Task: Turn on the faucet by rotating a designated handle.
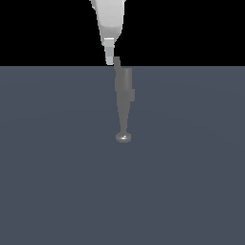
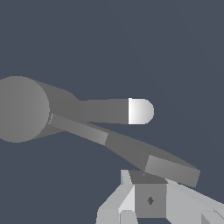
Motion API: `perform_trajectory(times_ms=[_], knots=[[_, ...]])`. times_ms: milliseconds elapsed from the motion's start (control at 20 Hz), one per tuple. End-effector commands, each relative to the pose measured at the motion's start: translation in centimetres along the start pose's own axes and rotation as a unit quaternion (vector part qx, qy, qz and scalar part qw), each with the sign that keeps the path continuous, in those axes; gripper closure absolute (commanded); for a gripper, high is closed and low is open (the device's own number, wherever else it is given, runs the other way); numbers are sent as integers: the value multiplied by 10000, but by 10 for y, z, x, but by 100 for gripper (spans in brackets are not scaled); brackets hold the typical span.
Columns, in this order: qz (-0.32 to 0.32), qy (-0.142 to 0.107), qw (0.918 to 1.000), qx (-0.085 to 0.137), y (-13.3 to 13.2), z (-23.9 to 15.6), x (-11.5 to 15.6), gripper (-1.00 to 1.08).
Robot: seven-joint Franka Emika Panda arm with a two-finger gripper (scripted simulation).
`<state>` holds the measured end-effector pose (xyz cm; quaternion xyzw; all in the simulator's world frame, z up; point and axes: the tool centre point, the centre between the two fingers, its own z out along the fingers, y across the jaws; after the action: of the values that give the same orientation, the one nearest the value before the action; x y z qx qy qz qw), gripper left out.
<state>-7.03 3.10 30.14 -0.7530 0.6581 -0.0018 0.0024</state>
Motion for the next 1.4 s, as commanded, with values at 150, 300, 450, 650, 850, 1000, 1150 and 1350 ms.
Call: perform_trajectory(times_ms=[150, 300, 450, 650, 850, 1000, 1150, 1350], knots=[[32, 1, 10000, -7, 1, 0, 31, 108], [42, 2, 10000, -14, 2, 1, 49, 108], [51, 2, 10000, -20, 3, 1, 67, 108], [64, 2, 10000, -28, 4, 1, 90, 108], [-107, -10, 9999, -9, -3, 0, 74, 108], [-89, -8, 10000, -11, -9, 0, 82, 108], [-72, -7, 10000, -13, -15, 0, 90, 108], [-49, -5, 10000, -15, -23, 0, 100, 108]])
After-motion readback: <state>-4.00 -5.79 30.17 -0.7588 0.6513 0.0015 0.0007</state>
